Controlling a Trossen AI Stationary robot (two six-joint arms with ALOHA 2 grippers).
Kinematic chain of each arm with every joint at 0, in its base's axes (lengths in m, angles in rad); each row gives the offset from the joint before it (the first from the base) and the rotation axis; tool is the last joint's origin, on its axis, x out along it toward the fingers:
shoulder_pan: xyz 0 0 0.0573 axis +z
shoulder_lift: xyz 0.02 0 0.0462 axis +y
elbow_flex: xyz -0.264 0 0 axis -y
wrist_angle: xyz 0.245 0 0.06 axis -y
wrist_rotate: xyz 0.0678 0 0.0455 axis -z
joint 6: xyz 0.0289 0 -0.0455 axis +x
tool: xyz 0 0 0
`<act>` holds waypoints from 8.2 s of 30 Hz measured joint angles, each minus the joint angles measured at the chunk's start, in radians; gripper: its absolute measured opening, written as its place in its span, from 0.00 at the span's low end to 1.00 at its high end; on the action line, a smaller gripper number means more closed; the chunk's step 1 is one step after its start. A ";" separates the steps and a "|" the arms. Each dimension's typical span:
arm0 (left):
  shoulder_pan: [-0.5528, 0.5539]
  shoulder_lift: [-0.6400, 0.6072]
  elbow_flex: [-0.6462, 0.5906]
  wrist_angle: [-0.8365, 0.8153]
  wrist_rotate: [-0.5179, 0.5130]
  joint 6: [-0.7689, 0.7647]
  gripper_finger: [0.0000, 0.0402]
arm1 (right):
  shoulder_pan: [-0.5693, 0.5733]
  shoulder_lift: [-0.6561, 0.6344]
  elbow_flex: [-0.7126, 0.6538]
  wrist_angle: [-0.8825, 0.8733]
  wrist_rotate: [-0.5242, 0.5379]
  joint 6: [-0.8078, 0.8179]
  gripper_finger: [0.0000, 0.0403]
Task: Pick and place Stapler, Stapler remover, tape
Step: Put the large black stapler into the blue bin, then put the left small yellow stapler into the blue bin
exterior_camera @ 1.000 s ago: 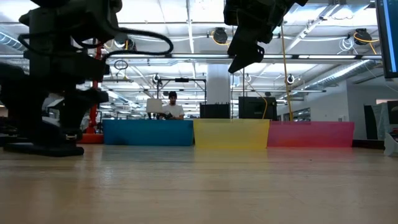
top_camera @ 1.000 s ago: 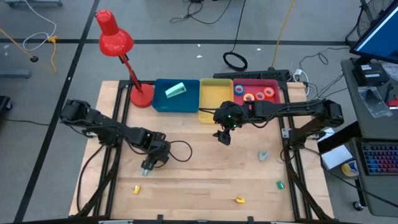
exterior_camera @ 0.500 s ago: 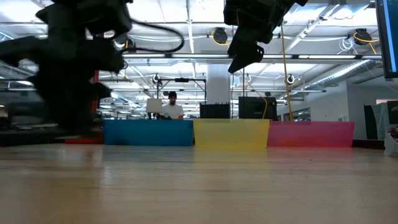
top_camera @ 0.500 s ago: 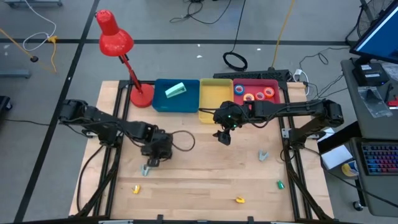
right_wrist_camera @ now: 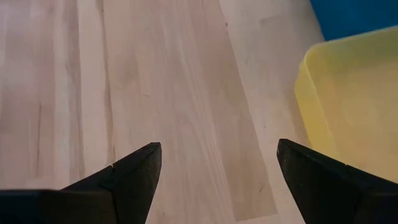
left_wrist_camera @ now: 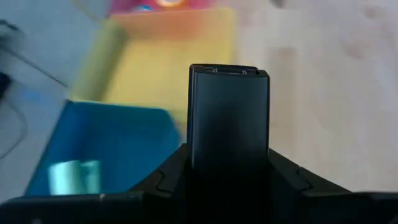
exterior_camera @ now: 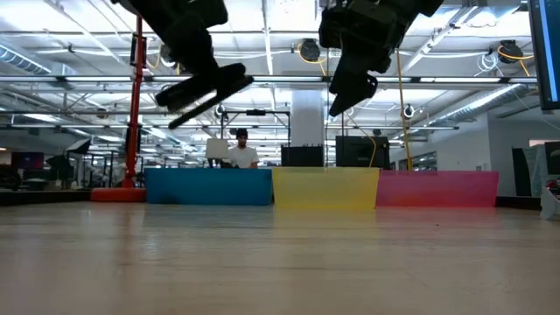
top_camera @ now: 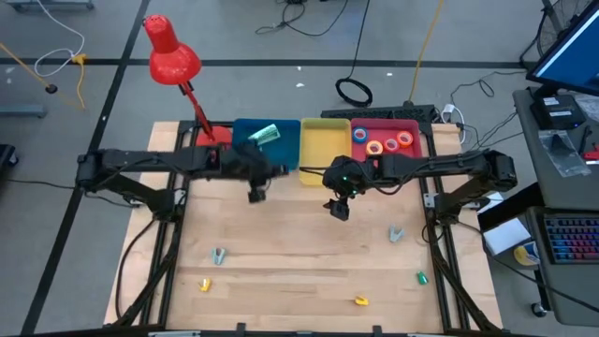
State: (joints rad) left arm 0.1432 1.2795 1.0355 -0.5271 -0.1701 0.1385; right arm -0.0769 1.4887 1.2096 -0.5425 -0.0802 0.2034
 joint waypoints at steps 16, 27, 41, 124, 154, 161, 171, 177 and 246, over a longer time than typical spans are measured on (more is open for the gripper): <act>0.301 0.224 0.030 0.220 0.084 0.172 0.33 | 0.000 0.000 -0.044 0.086 0.000 -0.019 0.77; 0.380 0.491 0.329 -0.043 0.129 0.276 0.33 | -0.001 -0.004 -0.044 0.122 0.001 -0.085 0.77; 0.441 0.607 0.408 -0.219 0.190 0.275 0.33 | -0.003 -0.007 -0.044 0.237 0.035 -0.171 0.77; -0.699 0.044 0.336 -0.799 -0.184 -1.228 0.50 | 0.098 -0.192 -0.042 0.189 0.024 -0.159 0.77; -1.037 0.045 -0.048 -0.483 0.199 -2.209 0.50 | 0.249 -0.773 -0.224 0.071 0.238 -0.067 0.77; -1.110 0.045 -0.078 -0.347 0.204 -2.461 0.50 | 0.249 -0.923 -0.425 0.178 0.247 -0.009 0.77; -1.158 0.051 -0.096 -0.235 0.189 -2.603 0.50 | 0.248 -1.116 -0.575 0.191 0.373 0.022 0.77; -1.131 0.121 -0.096 -0.193 0.187 -2.600 0.50 | 0.248 -1.207 -0.638 0.189 0.368 0.053 0.77; -1.073 0.338 -0.193 -0.171 0.355 -2.583 0.50 | 0.248 -1.248 -0.656 0.285 0.363 0.099 0.77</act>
State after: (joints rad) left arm -0.9298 1.6176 0.8423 -0.6983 0.1850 -2.4450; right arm 0.1715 0.2405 0.5533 -0.2577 0.2825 0.3019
